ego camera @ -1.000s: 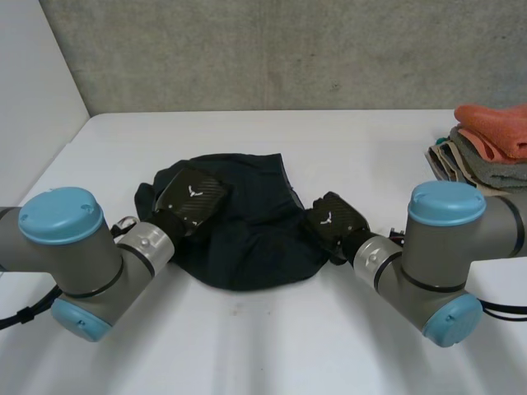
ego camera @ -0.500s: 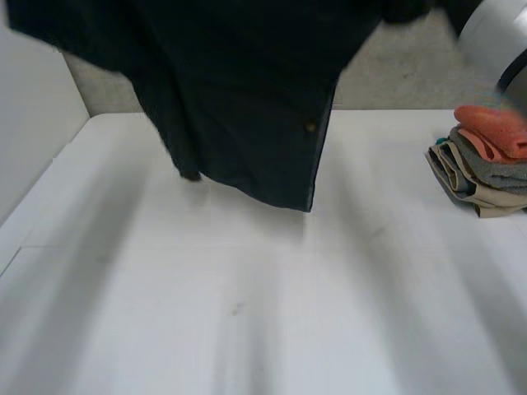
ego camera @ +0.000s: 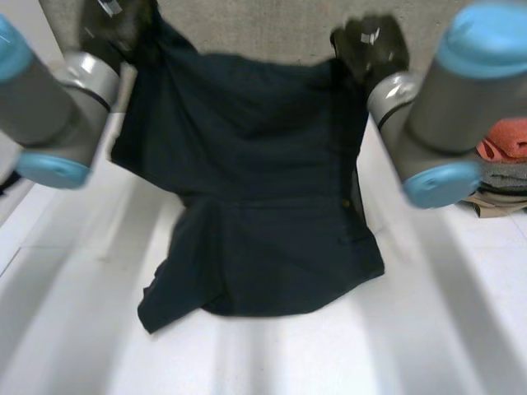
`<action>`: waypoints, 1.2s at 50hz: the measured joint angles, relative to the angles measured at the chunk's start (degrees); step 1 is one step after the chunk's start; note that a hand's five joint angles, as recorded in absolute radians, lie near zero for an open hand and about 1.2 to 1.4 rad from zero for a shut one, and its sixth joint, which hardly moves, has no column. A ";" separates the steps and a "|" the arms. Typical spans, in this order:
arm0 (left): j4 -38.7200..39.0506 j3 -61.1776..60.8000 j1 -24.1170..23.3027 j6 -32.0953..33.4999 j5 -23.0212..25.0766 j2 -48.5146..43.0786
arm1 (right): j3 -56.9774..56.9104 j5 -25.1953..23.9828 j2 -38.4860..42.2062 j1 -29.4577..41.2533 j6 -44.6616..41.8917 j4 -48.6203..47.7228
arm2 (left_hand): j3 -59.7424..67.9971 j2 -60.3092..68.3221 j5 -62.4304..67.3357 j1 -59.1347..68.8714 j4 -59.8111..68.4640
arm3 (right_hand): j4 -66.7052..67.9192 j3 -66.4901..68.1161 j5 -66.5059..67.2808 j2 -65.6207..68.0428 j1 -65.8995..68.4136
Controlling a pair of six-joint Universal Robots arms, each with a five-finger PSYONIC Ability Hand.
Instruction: Fold the laundry.
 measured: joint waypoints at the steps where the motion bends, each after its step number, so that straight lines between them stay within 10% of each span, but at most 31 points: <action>1: 0.28 1.01 -0.26 0.45 -0.20 -2.41 | -0.51 1.95 2.47 0.14 -0.17 -1.67 | -0.05 -0.05 -0.01 0.00 -0.11 | -2.23 -2.13 -2.13 -1.97 -1.25; 3: 0.49 3.58 -0.73 1.04 -1.07 -7.37 | -1.77 5.45 6.82 0.33 -0.69 -4.95 | -4.42 -4.30 -3.08 -3.41 -4.61 | -17.75 -17.67 -17.82 -17.91 -16.45; 6: -0.98 7.66 -1.48 0.91 -3.44 -13.24 | -4.08 9.67 12.66 0.56 -2.24 -9.50 | -39.51 -39.95 -38.15 -42.93 -40.39 | -47.49 -47.22 -48.12 -48.00 -44.18; 10: -5.17 9.67 -2.21 0.01 -6.43 -15.05 | -5.34 11.09 15.65 0.78 -4.55 -11.21 | -56.16 -56.13 -52.18 -52.86 -56.99 | -56.37 -55.88 -55.57 -55.22 -49.07; 26: -12.82 -30.60 -3.53 2.78 -9.36 20.18 | 22.70 -14.89 -11.60 -2.97 -11.93 15.09 | -50.65 -49.80 -46.67 -44.86 -50.82 | -51.92 -51.10 -51.03 -50.30 -45.60; 36: -19.31 -60.80 -5.06 5.03 3.74 37.36 | 44.22 -24.21 -22.17 -8.81 -26.78 27.32 | -32.35 -32.00 -28.81 -25.88 -32.53 | -34.56 -33.69 -34.02 -33.07 -28.06; 60: -6.62 -58.28 -2.32 13.06 -0.76 18.41 | 56.68 -24.01 -13.85 -9.22 -22.46 -11.73 | -41.27 -41.19 -38.91 -35.95 -42.50 | -35.00 -34.33 -35.29 -33.59 -28.35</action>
